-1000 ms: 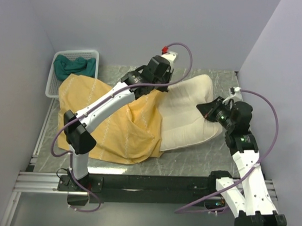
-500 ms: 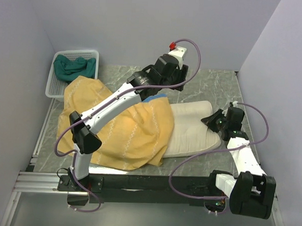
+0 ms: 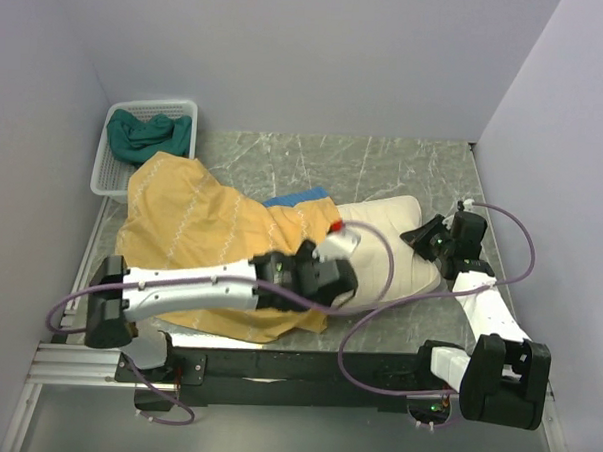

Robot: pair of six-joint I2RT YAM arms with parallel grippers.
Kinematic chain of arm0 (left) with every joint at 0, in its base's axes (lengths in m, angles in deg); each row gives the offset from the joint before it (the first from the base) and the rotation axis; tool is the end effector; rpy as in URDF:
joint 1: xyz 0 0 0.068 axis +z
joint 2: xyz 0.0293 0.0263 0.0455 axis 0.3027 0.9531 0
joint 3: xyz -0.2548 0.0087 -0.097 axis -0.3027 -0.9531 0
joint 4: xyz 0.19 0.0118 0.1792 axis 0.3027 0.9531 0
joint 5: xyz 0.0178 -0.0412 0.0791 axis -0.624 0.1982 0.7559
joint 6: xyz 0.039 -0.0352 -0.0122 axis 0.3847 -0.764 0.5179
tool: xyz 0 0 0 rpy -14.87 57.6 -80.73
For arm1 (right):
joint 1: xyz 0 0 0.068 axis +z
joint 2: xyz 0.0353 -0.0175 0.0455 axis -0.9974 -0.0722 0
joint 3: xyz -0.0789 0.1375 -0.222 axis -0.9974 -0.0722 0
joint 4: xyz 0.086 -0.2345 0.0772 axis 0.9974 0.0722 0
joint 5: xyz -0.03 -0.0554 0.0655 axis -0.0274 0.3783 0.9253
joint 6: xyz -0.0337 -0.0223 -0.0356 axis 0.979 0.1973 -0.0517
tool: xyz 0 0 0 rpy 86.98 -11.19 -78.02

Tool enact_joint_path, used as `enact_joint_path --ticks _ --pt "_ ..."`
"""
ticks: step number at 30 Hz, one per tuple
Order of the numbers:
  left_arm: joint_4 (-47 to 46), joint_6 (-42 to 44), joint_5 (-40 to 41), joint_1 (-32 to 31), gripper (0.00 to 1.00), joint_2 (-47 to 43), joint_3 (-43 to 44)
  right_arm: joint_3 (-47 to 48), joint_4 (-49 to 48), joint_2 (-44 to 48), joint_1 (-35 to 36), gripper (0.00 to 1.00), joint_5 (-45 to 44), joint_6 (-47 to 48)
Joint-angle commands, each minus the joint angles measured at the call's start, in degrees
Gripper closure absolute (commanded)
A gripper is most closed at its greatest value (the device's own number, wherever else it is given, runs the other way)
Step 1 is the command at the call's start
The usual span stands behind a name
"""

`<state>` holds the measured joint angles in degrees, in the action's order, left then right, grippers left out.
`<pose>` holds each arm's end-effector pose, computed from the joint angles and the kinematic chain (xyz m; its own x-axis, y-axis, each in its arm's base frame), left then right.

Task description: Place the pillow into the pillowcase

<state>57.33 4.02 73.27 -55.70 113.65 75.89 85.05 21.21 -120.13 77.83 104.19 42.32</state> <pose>0.1174 -0.3196 0.3267 -0.5677 0.3446 -0.7477 0.4435 0.8932 0.0749 0.2288 -0.0187 0.2139 -0.5502 0.6382 -0.5384 0.1887 0.7232 0.6644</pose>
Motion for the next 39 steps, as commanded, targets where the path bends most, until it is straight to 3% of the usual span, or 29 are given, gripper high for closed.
enact_joint_path --ticks 1,5,12,17,30,33,36,37,39 --pt "-3.08 -13.67 -3.18 -7.97 0.36 -5.96 -9.10 2.66 -3.34 2.68 -0.23 1.00 0.22 0.03" --pt "-2.59 -20.02 -2.24 -11.32 0.34 -1.67 -13.15 2.84 -2.29 3.57 -0.23 1.00 0.22 0.30" --pt "-9.01 -21.87 -3.13 -13.60 0.31 6.77 -11.93 2.66 -1.14 4.88 -0.23 1.00 0.22 0.74" --pt "-8.40 -24.07 -2.15 -14.66 0.37 8.80 -10.26 2.22 -1.31 4.89 -0.23 1.00 0.21 1.18" --pt "8.31 -32.69 12.08 -13.26 0.38 18.65 -4.98 2.31 -1.93 4.97 -0.14 1.00 1.54 0.83" --pt "7.69 -32.42 13.49 -12.29 0.48 18.47 -5.51 2.57 -1.40 5.59 -0.14 1.00 1.62 0.91" --pt "5.86 -29.63 13.85 -11.06 0.71 18.65 -4.90 2.75 -1.05 6.12 -0.14 1.00 1.62 0.83" --pt "4.54 -28.22 13.32 -10.97 0.84 18.39 -4.63 2.84 -1.05 6.29 -0.14 1.00 1.62 0.83" --pt "-0.38 -22.44 10.78 -11.06 0.94 16.72 -3.85 3.19 -0.35 6.55 -0.14 1.00 1.53 1.00"
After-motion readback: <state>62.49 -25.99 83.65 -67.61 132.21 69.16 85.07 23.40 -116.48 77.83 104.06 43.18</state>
